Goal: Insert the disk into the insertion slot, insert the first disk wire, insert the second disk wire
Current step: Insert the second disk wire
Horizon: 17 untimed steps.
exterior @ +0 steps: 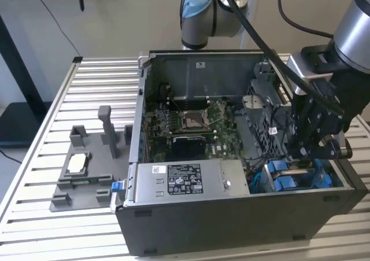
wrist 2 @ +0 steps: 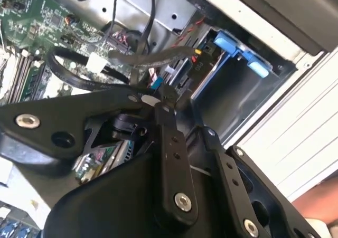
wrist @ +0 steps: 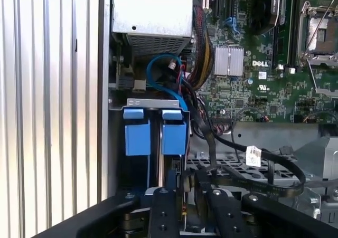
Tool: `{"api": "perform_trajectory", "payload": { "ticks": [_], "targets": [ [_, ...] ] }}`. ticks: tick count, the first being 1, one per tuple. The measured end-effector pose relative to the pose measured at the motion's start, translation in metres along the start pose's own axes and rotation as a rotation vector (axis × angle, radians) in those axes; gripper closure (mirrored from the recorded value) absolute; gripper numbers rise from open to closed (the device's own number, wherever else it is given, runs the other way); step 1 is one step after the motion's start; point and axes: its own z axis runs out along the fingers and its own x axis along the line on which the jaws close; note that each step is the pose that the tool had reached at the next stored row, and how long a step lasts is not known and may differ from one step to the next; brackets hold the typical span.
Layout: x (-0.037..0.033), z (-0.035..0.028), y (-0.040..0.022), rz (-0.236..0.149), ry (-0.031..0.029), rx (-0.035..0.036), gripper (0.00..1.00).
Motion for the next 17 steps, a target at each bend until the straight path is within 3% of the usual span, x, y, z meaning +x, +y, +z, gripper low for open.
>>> {"api": "perform_trajectory", "payload": {
  "ticks": [1, 2, 4, 5, 6, 7, 8, 10, 11, 15, 16, 17],
  "targets": [
    [0.0, 0.0005, 0.0015, 0.0, -0.0049, 0.0008, 0.73],
    [0.0, 0.0006, 0.0024, 0.0, -0.0134, 0.0016, 0.8],
    [0.0, 0.0006, 0.0028, 0.0, -0.0418, 0.0032, 0.84],
    [0.0, 0.0006, 0.0028, 0.0, -0.0529, 0.0037, 0.84],
    [0.0, 0.0005, 0.0028, 0.0, -0.0582, 0.0038, 0.84],
    [0.0, 0.0004, 0.0029, 0.0, -0.0582, 0.0038, 0.84],
    [0.0, 0.0004, 0.0029, 0.0, -0.0528, 0.0037, 0.84],
    [0.0, 0.0005, 0.0029, 0.0, -0.0174, 0.0034, 0.84],
    [-0.0001, 0.001, 0.0029, 0.0, -0.0084, 0.0035, 0.84],
    [-0.0029, 0.0029, 0.0027, -0.001, -0.0051, 0.0043, 0.84],
    [-0.0033, 0.0032, 0.0023, -0.001, -0.0002, 0.0043, 0.84],
    [-0.0036, 0.0035, 0.0018, -0.001, 0.0107, 0.0043, 0.84]
  ]
}}
